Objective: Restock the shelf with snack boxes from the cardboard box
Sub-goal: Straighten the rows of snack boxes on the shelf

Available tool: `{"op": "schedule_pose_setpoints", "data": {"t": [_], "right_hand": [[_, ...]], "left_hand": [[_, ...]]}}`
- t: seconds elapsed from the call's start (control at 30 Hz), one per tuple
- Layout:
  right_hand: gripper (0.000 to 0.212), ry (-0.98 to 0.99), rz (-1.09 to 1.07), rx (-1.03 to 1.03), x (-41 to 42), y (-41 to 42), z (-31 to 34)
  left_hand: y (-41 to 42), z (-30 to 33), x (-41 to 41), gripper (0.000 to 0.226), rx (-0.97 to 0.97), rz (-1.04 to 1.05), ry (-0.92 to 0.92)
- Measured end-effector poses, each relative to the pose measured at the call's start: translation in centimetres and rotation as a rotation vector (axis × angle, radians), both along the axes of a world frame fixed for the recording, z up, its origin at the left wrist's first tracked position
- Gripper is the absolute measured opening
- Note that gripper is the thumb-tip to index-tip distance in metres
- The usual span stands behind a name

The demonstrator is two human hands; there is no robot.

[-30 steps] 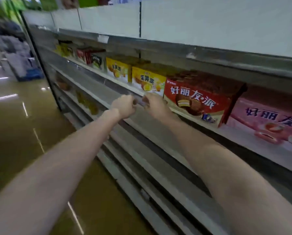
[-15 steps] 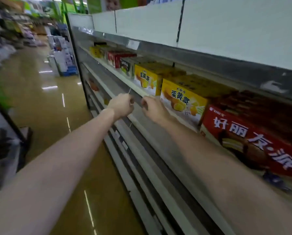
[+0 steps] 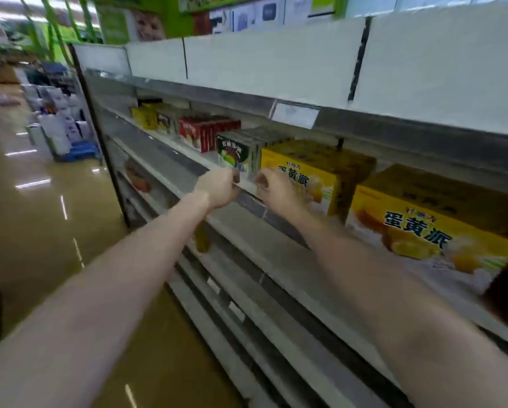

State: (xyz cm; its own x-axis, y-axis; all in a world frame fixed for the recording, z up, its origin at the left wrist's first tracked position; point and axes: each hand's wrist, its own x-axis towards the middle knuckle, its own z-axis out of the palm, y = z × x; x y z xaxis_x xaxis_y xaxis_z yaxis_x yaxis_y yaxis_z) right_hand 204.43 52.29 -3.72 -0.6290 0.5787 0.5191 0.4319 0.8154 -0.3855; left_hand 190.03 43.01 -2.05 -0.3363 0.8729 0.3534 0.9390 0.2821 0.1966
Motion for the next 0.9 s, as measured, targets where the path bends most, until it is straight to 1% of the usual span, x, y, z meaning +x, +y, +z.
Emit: {"op": "schedule_pose_setpoints", "data": {"t": [0.07, 0.13, 0.2, 0.3, 0.4, 0.53, 0.6, 0.7, 0.77, 0.9], "right_hand": [[0.013, 0.017, -0.031, 0.026, -2.7, 1.1, 0.6], [0.011, -0.014, -0.054, 0.035, -5.0, 2.2, 1.1], [0.013, -0.031, -0.079, 0.011, -7.0, 3.7, 1.3], [0.015, 0.010, -0.084, -0.034, -9.9, 5.4, 0.8], [0.013, -0.003, -0.068, 0.016, -13.0, 6.0, 0.7], [0.012, 0.013, -0.099, 0.053, -16.4, 6.2, 0.5], [0.013, 0.003, -0.132, 0.046, -18.0, 6.4, 0.4], [0.016, 0.044, -0.249, 0.029, -20.2, 6.8, 0.6], [0.020, 0.060, -0.360, 0.032, -21.4, 6.8, 0.4], [0.030, -0.003, -0.566, 0.026, -23.1, 5.9, 0.1]], "left_hand": [[1.6, 0.6, -3.2, 0.025, -0.014, -0.031, 0.011], [3.4, 1.0, -5.9, 0.027, -0.005, -0.058, 0.020], [5.3, 1.2, -7.8, 0.027, 0.009, -0.080, 0.006], [7.9, 1.2, -10.5, 0.025, 0.042, -0.090, -0.011], [9.7, 1.3, -13.5, 0.022, 0.087, -0.099, -0.016], [11.3, 1.3, -17.4, 0.010, 0.069, -0.185, -0.026], [12.3, 1.1, -19.3, 0.010, 0.080, -0.254, -0.020], [13.9, 0.9, -22.2, 0.011, 0.089, -0.370, 0.026], [14.7, 0.9, -23.7, 0.017, 0.090, -0.453, 0.047], [15.5, 0.7, -26.1, 0.019, 0.061, -0.652, 0.091]]}}
